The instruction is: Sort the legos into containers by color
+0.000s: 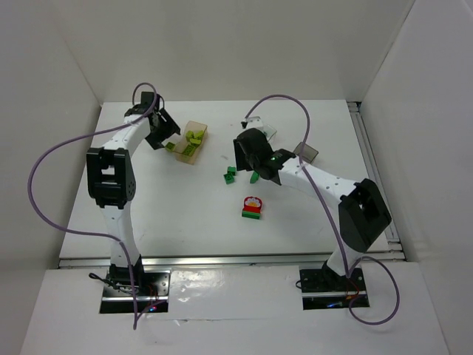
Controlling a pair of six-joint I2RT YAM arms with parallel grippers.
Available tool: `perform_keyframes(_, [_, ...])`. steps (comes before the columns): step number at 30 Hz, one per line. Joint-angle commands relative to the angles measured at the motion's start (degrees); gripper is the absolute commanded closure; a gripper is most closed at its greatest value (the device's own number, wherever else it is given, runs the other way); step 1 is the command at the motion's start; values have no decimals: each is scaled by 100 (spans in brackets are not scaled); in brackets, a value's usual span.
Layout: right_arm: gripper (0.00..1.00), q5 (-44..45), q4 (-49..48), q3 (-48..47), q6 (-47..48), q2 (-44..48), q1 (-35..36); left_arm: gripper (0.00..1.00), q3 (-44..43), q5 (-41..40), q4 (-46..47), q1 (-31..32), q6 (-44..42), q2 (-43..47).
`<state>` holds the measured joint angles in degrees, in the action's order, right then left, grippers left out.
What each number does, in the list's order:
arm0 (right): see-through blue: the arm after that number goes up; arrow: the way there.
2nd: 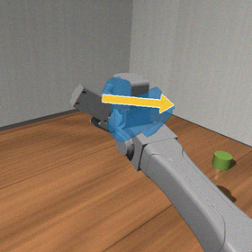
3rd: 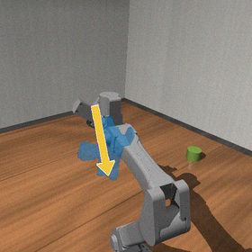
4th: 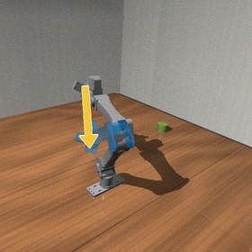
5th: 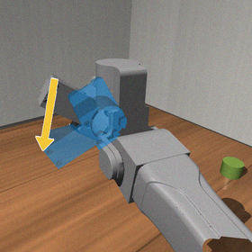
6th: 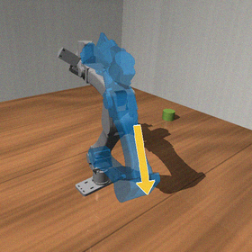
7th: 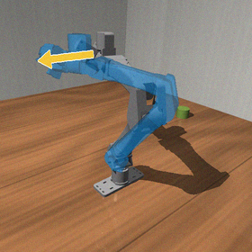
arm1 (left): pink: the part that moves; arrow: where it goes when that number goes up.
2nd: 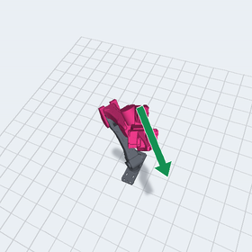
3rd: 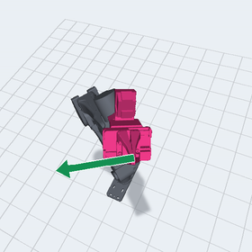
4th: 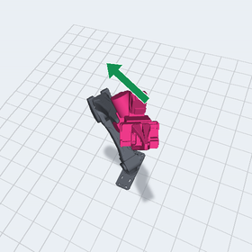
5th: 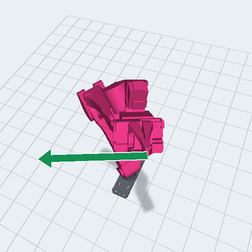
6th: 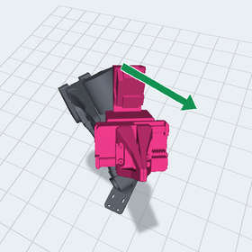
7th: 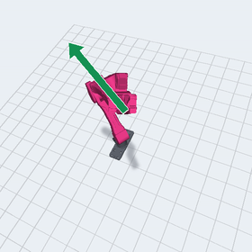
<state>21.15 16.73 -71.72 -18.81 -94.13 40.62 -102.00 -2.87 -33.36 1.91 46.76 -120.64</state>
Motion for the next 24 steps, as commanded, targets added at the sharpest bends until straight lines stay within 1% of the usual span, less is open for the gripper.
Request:
perform_keyframes(1, [38,-67,128,-342,-9,-106,-19,17,-172,-205,-135,-86,298,-302])
perform_keyframes(4, [38,-120,129,-395,-9,-211,-19,17,-294,-310,-135,-86,438,-521])
perform_keyframes(6, [38,-172,129,-456,-9,-264,-19,17,-295,-433,-135,-86,614,-522])
perform_keyframes(8, [38,-172,181,-457,-9,-334,-19,17,-233,-495,-135,-86,615,-653])
perform_keyframes(11, [38,-225,181,-518,-9,-387,-19,19,-539,-495,-231,-86,615,-864])
perform_keyframes(14, [38,-225,181,-518,-9,-449,-19,22,-593,-617,-355,-86,667,-1005])
perform_keyframes(17, [38,-225,181,-518,-9,-501,-19,29,-646,-776,-443,-24,667,-1111])
perform_keyframes(18, [38,-225,181,-518,-9,-501,-19,36,-646,-828,-443,-24,667,-1111])
perform_keyframes(20, [38,-225,181,-518,-9,-554,-19,44,-646,-898,-504,-24,667,-1111])
perform_keyframes(21, [38,-225,234,-570,-9,-554,-19,47,-646,-899,-504,-24,667,-1050])
perform_keyframes(22, [38,-225,234,-571,-9,-554,-19,53,-646,-951,-504,-24,607,-988])
perform_keyframes(24, [38,-225,234,-571,-9,-554,-19,55,-533,-952,-557,-24,536,-691])
